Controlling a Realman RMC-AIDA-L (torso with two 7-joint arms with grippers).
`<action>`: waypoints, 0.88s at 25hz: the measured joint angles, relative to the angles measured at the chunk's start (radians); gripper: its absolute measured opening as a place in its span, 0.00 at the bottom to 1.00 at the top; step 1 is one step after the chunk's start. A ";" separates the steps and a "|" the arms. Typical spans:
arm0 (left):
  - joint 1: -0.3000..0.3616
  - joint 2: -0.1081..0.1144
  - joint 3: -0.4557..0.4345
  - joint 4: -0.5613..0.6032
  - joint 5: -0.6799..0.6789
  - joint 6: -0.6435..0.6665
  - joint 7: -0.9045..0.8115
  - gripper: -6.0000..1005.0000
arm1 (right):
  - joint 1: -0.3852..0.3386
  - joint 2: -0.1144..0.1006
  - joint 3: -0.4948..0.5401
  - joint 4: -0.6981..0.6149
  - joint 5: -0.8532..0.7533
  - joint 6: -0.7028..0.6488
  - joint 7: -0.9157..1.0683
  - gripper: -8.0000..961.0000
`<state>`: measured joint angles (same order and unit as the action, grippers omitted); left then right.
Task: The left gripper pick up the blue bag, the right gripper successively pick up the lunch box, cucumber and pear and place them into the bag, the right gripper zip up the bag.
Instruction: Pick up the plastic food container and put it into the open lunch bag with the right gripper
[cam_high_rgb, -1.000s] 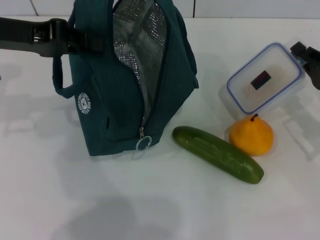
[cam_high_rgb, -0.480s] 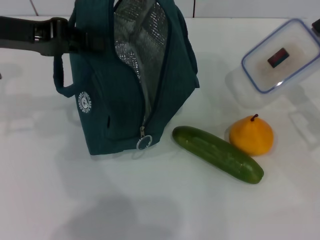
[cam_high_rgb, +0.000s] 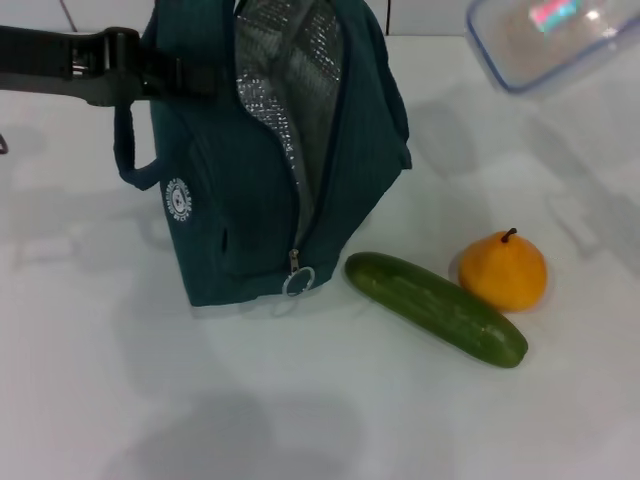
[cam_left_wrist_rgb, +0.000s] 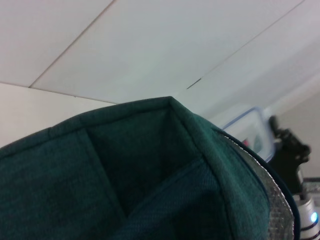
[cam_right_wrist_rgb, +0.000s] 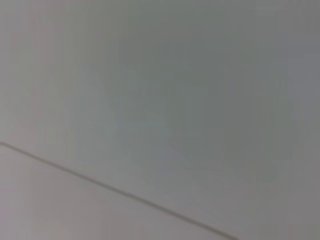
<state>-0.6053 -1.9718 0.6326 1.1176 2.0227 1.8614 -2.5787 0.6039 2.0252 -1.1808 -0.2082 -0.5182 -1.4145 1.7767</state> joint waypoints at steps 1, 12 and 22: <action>0.000 0.000 0.004 -0.001 0.000 0.000 0.000 0.05 | 0.012 0.001 0.000 -0.002 0.001 -0.013 0.010 0.13; -0.007 -0.016 0.053 -0.035 0.012 -0.013 0.002 0.05 | 0.120 0.003 -0.021 -0.014 0.034 -0.121 0.077 0.15; -0.013 -0.039 0.076 -0.062 0.060 -0.059 0.029 0.05 | 0.231 0.003 -0.162 -0.007 0.056 -0.086 0.082 0.17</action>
<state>-0.6186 -2.0110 0.7087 1.0553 2.0829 1.8019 -2.5499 0.8353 2.0279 -1.3424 -0.2153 -0.4620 -1.5001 1.8588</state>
